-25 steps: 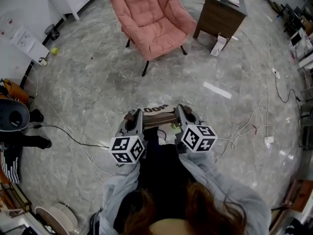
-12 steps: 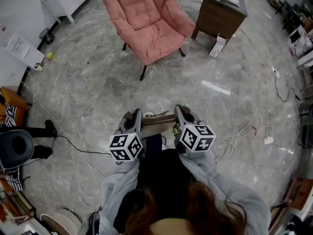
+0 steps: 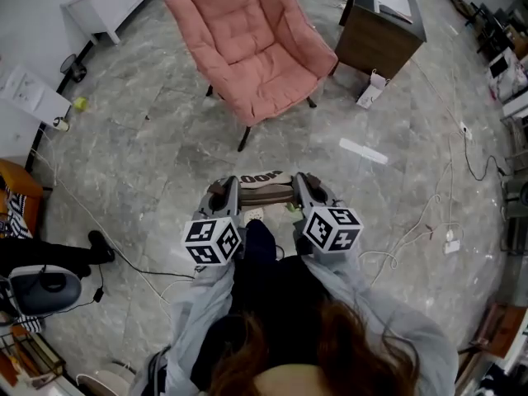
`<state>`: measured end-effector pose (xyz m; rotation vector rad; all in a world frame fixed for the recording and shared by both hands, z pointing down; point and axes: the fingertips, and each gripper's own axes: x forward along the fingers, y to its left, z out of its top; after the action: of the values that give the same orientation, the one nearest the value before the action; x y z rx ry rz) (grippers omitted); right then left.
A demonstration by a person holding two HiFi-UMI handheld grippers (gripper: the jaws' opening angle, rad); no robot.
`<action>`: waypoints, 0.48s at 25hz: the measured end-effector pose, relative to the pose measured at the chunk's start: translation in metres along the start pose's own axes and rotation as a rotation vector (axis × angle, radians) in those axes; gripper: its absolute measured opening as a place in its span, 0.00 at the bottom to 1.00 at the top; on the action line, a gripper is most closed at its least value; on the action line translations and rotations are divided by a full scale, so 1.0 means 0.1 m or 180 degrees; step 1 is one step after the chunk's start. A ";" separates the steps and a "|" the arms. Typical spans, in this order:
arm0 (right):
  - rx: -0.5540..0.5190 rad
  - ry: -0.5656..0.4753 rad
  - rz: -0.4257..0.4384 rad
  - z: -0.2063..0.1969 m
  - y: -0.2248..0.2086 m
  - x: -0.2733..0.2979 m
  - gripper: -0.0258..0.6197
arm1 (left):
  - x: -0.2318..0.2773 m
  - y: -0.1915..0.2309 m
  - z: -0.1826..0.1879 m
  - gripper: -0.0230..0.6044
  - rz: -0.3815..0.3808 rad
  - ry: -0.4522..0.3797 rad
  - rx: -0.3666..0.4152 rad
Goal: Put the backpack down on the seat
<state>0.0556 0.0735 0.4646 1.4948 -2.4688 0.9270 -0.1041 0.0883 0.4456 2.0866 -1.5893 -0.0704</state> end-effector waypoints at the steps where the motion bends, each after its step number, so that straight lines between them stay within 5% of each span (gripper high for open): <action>1: -0.0005 -0.0022 -0.0009 0.06 0.00 0.09 0.05 | 0.08 0.03 0.07 0.06 -0.0023 -0.0013 0.0025; 12: -0.0106 -0.0184 0.0008 0.54 0.07 0.96 0.05 | 0.77 0.48 0.56 0.06 -0.0161 -0.0033 0.0182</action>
<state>0.0128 -0.0281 0.4552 1.5294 -2.5136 0.8506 -0.1421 -0.0111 0.4374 2.1738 -1.5620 -0.0539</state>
